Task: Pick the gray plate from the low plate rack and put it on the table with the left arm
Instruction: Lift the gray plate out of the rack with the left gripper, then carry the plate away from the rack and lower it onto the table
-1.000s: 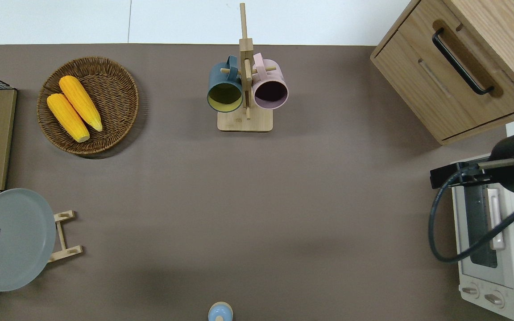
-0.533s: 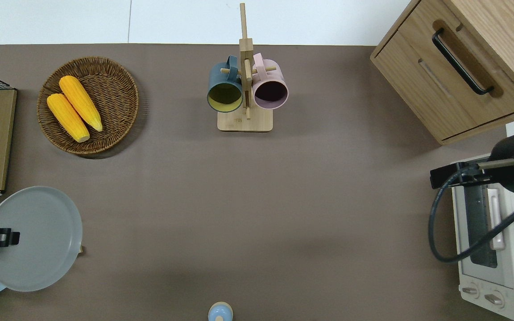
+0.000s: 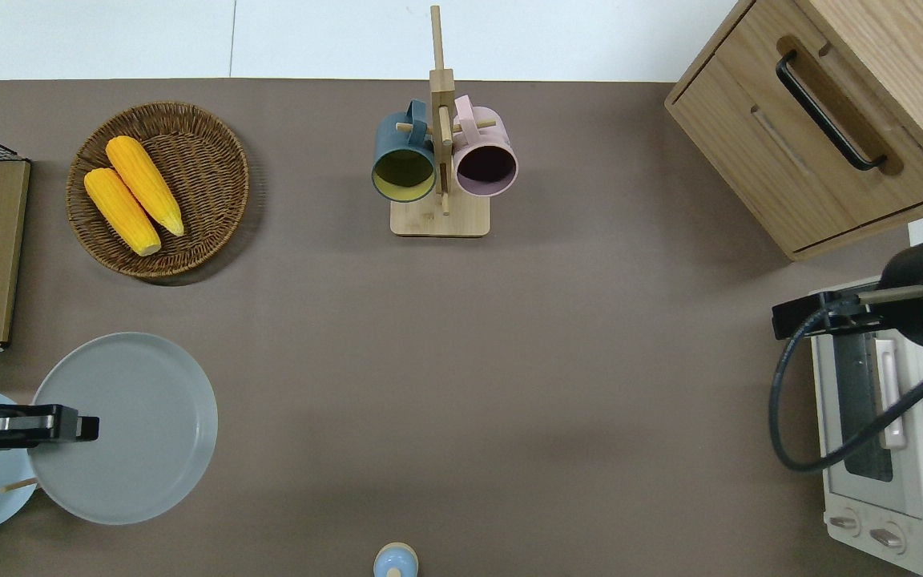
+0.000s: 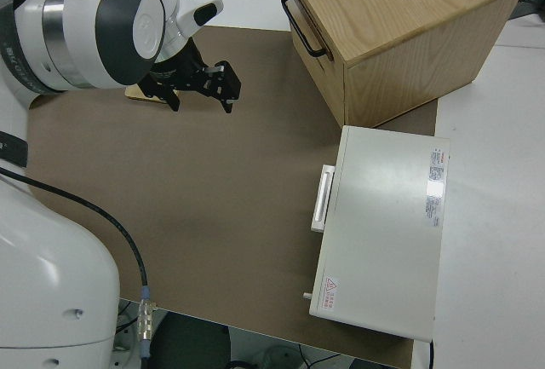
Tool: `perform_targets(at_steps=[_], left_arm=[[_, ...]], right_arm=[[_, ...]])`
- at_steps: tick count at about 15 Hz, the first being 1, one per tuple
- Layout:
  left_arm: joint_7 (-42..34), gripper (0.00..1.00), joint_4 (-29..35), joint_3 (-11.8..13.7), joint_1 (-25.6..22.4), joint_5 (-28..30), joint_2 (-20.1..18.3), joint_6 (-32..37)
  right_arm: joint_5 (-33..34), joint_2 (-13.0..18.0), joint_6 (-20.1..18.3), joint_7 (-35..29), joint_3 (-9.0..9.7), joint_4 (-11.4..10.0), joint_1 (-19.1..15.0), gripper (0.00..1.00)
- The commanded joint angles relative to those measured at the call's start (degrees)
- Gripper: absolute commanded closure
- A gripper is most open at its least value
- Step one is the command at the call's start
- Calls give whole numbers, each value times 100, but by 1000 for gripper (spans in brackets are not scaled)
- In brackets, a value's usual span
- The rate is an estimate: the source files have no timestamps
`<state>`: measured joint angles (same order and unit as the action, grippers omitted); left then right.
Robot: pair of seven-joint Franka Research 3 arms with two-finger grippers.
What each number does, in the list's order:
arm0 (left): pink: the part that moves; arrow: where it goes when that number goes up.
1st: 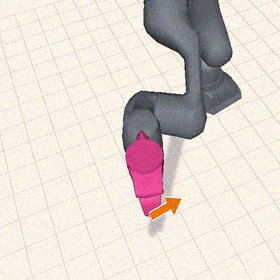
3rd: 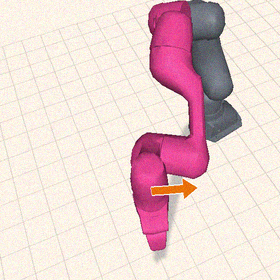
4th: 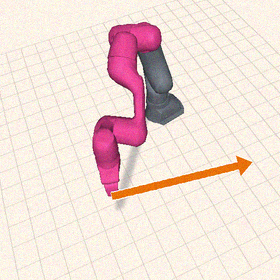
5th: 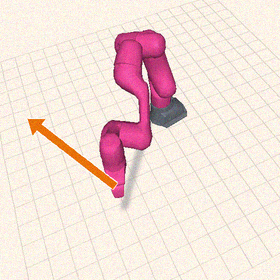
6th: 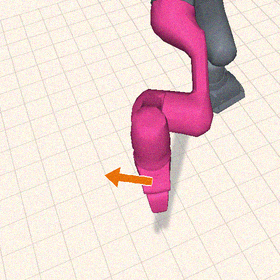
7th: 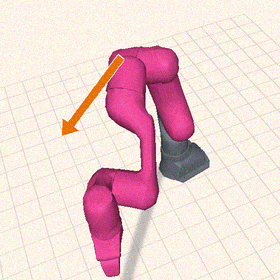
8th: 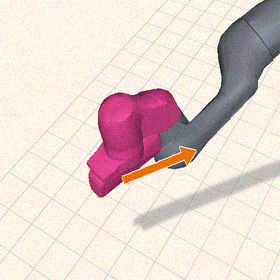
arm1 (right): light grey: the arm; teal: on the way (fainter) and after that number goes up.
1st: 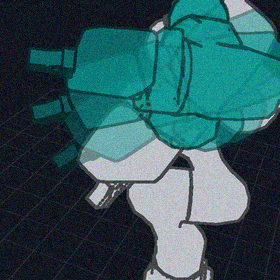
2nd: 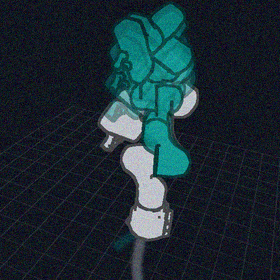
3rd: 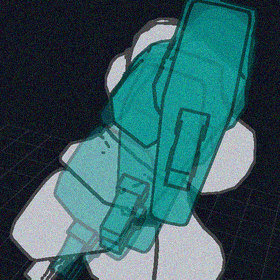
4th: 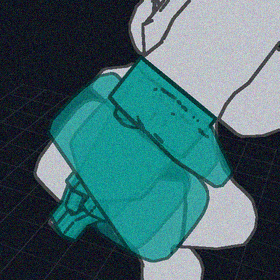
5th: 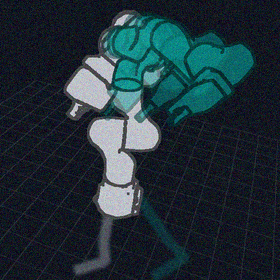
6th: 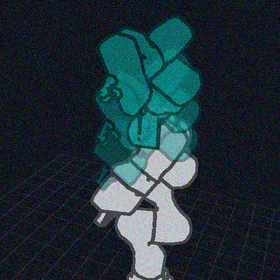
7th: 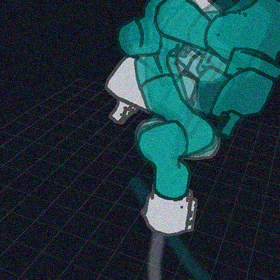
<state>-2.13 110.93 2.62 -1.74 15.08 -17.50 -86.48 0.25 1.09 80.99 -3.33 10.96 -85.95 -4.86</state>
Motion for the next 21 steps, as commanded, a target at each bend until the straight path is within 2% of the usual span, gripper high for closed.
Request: perform_targets(at_steps=[1,7,11,17,21], left_arm=[[81,1000,315,11,60,259,-87,-35],[37,1000,1105,-130,68,487,-79,-667],[20,1000,1588,-340,68,680,-35,-1264],[37,1000,1984,-630,60,786,27,-1959],[28,1000,2099,-648,68,786,44,-2161]], right_arm=[[-43,14,-83,-1,38,35,-41,13],[-43,14,-83,-1,38,35,-41,13],[-43,14,-83,-1,38,35,-41,11],[-43,14,-83,-1,29,35,-41,11],[-43,14,-83,-1,38,35,-41,13]])
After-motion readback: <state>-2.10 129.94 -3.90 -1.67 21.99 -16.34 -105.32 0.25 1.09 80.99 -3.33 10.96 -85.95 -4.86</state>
